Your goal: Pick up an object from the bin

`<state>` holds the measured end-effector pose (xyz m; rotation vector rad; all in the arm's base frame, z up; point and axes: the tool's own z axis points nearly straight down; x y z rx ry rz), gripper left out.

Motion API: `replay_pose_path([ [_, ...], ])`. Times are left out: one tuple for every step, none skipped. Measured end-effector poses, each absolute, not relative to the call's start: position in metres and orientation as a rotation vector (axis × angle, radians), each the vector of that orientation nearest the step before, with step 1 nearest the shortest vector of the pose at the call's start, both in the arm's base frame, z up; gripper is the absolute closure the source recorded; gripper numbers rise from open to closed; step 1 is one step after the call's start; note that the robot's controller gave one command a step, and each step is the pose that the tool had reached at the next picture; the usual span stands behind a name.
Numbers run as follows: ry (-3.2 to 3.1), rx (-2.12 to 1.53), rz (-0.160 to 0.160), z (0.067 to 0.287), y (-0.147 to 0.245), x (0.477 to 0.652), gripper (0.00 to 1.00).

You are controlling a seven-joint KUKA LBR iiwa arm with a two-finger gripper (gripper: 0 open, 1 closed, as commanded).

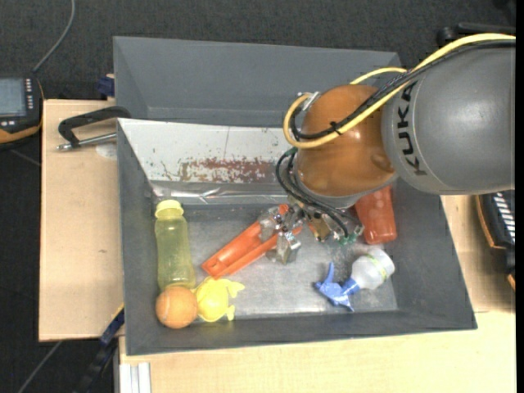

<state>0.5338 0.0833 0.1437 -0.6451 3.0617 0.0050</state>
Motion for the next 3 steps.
replay_pose_path([
  [3.069, -0.624, 0.006, 0.197, 0.086, 0.533, 1.00],
  [3.058, -0.605, 0.006, 0.173, 0.086, 0.547, 1.00],
  [3.078, -0.622, 0.009, 0.187, 0.085, 0.537, 1.00],
])
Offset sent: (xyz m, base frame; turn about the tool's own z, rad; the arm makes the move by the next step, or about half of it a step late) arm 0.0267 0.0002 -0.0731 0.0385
